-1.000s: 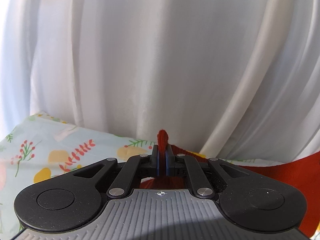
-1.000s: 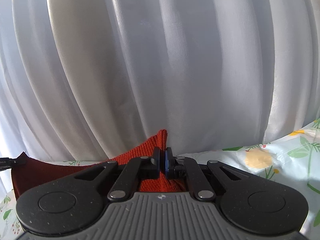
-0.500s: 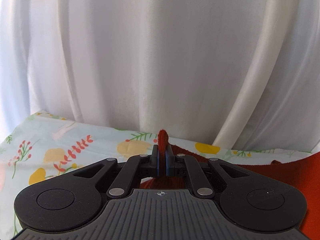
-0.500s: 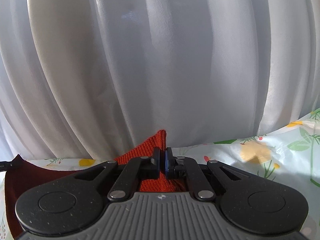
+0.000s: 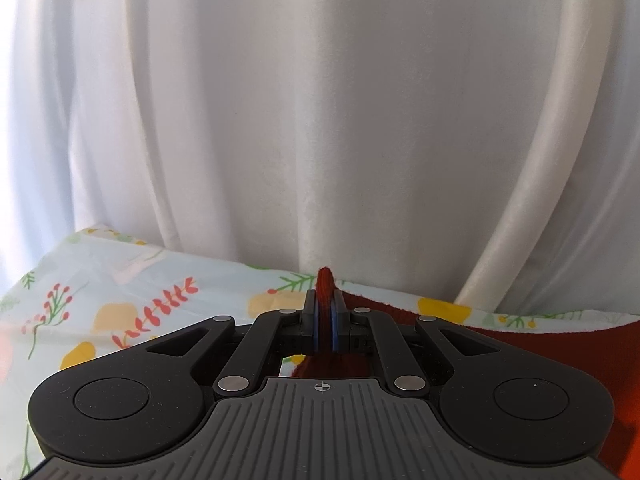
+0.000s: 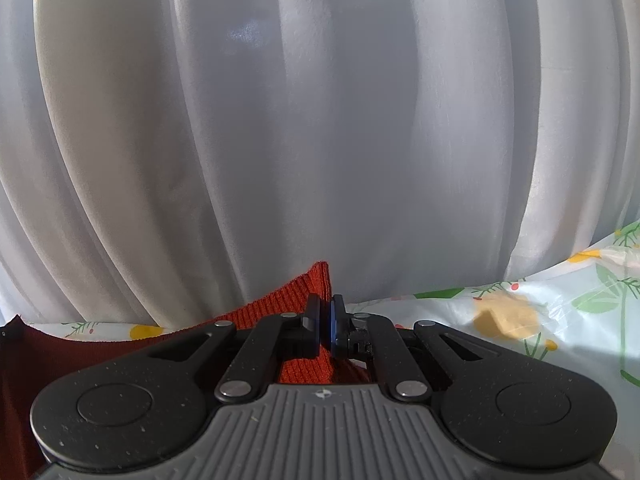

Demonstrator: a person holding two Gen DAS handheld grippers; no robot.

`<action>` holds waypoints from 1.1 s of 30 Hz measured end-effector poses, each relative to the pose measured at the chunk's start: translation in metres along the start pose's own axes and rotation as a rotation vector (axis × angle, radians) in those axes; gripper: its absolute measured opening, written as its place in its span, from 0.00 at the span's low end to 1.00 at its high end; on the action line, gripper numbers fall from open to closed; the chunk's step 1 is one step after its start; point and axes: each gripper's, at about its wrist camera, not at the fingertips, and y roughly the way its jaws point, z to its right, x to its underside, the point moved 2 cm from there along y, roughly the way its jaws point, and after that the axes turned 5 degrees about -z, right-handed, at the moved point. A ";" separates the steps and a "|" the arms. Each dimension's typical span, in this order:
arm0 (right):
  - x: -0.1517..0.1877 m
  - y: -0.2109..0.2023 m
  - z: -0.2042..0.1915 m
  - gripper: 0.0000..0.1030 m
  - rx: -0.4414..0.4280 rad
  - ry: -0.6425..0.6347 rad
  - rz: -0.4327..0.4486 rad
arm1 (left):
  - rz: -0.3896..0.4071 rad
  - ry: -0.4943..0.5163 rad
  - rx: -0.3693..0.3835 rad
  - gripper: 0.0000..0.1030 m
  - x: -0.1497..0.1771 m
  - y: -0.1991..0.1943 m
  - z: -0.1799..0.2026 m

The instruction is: Fold small clothes

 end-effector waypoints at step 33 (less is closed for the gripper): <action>0.056 0.060 0.049 0.00 0.022 0.277 -0.050 | -0.040 -0.116 0.263 0.69 0.068 0.061 0.042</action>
